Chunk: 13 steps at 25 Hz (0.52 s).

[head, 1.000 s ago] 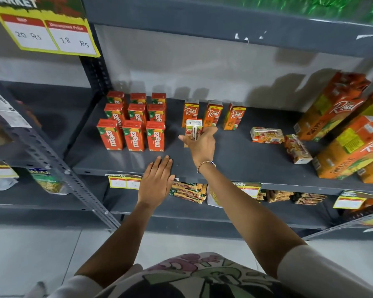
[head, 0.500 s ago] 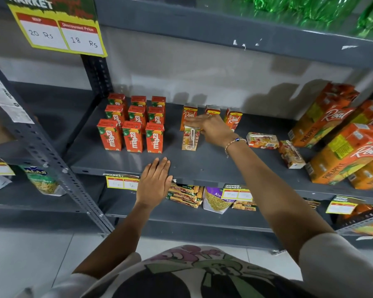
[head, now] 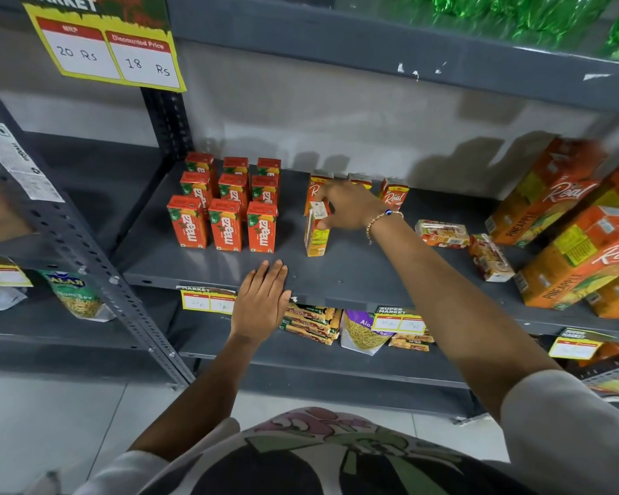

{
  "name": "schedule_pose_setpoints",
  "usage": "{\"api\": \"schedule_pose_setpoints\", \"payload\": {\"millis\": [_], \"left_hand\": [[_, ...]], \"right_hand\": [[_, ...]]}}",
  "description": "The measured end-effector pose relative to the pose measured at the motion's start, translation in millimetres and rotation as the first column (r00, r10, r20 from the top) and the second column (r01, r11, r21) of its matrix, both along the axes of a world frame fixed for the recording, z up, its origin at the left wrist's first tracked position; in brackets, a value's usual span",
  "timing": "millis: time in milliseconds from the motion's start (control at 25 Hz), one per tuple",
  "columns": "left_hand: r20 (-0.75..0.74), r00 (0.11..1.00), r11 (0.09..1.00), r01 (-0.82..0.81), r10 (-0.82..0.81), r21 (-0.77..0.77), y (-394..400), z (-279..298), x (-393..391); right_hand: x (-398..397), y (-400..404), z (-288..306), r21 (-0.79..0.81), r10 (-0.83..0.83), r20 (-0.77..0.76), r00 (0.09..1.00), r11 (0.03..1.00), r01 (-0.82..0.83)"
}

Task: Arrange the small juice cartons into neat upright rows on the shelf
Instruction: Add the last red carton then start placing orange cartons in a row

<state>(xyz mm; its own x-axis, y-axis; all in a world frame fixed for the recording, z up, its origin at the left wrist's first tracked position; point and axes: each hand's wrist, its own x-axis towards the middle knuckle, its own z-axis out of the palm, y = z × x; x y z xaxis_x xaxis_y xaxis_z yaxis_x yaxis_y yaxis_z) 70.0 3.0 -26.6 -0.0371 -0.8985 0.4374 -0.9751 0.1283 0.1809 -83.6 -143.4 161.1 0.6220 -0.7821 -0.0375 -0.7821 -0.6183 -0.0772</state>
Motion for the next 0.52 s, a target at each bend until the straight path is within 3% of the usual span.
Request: {"api": "schedule_pose_setpoints", "payload": {"millis": [200,360,520], "left_hand": [[-0.002,1.0,1.0,0.012,-0.012,-0.024,-1,-2,0],[0.008,1.0,1.0,0.009,-0.008,-0.028,-3,-1,1],[0.021,1.0,1.0,0.009,-0.009,-0.027,-2,-4,2]], "right_hand": [[21,7,-8,0.032,-0.271,0.065,0.96,0.962,0.27],[37,11,-15,0.054,-0.475,0.197,0.858,0.879,0.474],[42,14,-20,0.069,-0.559,0.305,0.771,0.82,0.568]]}}
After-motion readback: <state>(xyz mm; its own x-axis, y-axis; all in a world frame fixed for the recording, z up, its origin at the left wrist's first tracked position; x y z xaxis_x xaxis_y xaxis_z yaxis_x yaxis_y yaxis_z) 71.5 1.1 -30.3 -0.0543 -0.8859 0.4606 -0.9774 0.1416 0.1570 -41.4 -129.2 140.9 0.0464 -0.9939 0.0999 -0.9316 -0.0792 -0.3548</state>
